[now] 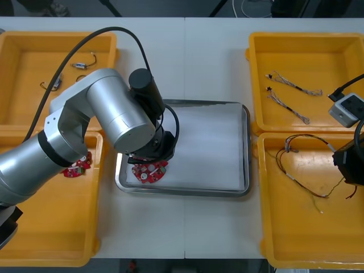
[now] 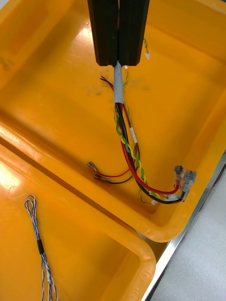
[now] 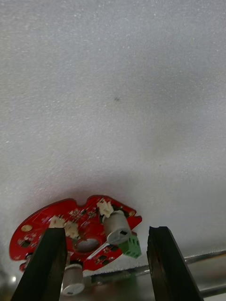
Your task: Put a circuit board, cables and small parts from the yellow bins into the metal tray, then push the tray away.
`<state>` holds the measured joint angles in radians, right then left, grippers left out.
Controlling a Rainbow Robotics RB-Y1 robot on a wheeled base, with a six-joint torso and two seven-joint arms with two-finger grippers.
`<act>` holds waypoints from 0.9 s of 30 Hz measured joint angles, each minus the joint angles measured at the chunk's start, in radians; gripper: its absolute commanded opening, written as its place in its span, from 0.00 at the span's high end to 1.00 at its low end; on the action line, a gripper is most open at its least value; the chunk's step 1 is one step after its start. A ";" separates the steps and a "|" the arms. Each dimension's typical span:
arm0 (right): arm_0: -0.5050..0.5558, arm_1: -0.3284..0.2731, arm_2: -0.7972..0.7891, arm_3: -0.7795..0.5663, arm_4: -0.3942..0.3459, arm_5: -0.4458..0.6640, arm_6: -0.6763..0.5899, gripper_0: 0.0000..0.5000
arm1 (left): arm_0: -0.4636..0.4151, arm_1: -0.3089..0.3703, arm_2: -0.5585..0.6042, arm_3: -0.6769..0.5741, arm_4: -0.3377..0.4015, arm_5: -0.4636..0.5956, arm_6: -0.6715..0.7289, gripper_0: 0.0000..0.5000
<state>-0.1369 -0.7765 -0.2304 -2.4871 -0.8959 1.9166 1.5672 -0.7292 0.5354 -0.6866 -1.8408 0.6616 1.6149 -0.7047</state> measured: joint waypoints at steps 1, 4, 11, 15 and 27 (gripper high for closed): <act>0.000 0.000 0.000 0.000 0.000 0.000 0.000 1.00 | 0.000 0.000 0.013 -0.015 0.000 0.022 0.000 0.00; -0.003 0.000 0.000 0.000 -0.002 0.000 0.000 1.00 | 0.000 0.000 0.062 -0.075 0.000 0.097 0.000 0.00; -0.065 -0.019 0.020 -0.001 -0.052 0.000 0.000 1.00 | -0.030 0.004 0.148 -0.144 0.021 0.212 0.000 0.00; -0.149 -0.049 0.110 -0.001 -0.053 0.000 0.000 1.00 | -0.061 0.038 0.190 -0.146 0.067 0.253 -0.003 0.00; -0.432 -0.057 0.464 -0.002 -0.013 0.000 0.000 1.00 | -0.069 0.174 0.438 -0.043 0.161 0.279 -0.320 0.00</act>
<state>-0.5692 -0.8330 0.2339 -2.4894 -0.9092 1.9169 1.5672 -0.7978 0.7094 -0.2485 -1.8836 0.8230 1.8943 -1.0251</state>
